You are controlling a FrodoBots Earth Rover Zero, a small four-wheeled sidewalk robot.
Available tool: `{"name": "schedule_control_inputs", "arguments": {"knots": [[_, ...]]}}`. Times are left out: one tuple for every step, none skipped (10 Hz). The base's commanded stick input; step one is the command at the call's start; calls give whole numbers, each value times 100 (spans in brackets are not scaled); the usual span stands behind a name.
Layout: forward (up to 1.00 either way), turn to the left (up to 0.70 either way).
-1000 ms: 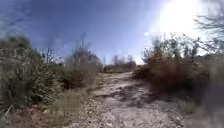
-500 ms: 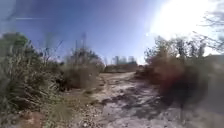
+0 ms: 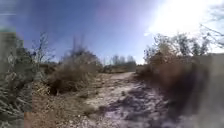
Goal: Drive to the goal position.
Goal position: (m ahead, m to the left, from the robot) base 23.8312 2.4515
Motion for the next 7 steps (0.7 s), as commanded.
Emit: {"name": "schedule_control_inputs", "arguments": {"knots": [[70,-2],[70,-2],[70,0],[70,-2],[70,-4],[70,-10],[70,-7]]}}
